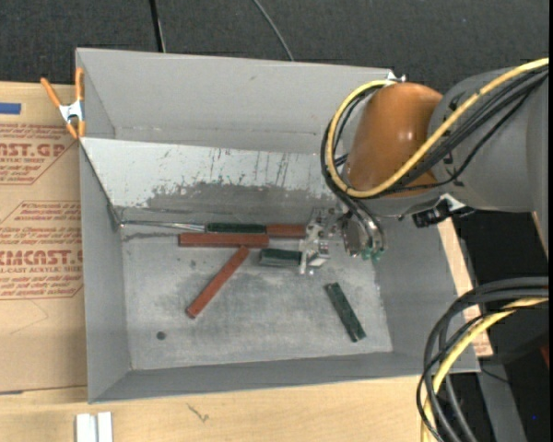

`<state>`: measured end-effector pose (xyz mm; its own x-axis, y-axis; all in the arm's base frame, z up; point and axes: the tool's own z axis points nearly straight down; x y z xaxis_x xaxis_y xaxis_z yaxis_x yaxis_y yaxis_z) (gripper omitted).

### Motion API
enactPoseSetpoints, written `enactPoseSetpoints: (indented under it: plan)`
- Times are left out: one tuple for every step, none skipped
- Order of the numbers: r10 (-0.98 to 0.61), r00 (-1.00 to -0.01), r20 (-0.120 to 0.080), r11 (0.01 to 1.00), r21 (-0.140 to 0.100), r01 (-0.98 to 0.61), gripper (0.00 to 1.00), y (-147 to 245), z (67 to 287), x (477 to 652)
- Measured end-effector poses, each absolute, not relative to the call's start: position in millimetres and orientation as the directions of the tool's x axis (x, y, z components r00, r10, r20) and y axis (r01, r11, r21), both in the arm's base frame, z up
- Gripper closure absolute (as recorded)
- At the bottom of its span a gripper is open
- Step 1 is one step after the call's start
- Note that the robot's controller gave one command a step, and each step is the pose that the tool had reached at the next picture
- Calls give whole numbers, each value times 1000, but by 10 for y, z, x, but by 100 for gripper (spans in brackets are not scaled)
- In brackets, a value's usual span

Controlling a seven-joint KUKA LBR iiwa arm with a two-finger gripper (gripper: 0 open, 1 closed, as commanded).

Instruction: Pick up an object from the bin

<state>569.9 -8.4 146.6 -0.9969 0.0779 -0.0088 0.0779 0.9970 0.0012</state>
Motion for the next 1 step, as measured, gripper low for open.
enactPoseSetpoints:
  plan:
    - [80, -997, 9, 997, 0, 80, 100, -45, 1721, 5703]
